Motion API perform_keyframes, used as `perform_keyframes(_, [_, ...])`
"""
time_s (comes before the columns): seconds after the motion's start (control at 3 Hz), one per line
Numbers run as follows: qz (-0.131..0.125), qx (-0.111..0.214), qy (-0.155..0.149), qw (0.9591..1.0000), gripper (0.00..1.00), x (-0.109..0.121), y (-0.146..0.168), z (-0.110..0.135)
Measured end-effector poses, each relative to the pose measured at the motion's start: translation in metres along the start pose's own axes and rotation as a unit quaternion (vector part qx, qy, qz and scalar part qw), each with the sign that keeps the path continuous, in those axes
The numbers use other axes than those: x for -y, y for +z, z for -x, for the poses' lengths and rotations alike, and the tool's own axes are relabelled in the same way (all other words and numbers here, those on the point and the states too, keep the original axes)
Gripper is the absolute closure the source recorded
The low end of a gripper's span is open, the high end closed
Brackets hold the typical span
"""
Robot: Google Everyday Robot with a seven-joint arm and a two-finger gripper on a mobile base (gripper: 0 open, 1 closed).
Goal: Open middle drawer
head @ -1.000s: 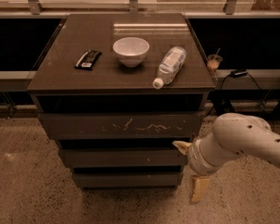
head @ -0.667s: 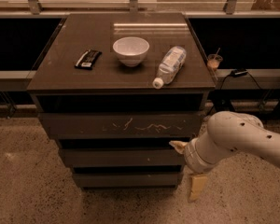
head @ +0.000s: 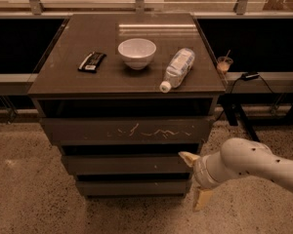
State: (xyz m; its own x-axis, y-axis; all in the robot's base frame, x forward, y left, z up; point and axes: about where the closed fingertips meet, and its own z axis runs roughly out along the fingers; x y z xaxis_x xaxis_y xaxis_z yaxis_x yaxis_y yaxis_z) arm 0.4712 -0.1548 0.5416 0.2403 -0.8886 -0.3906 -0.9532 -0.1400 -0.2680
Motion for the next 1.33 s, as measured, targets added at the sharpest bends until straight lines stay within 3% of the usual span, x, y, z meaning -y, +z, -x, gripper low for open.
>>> perform_keyframes(0.33, [-0.019, 0.01, 0.02, 0.9996, 0.0, 0.009, 0.025, -0.022])
perform_keyframes(0.67, [-0.017, 0.033, 0.05, 0.9981, 0.0, 0.014, 0.061, -0.048])
perform_keyframes(1.33, [-0.016, 0.031, 0.087, 0.9956, 0.0, 0.05, 0.098, -0.09])
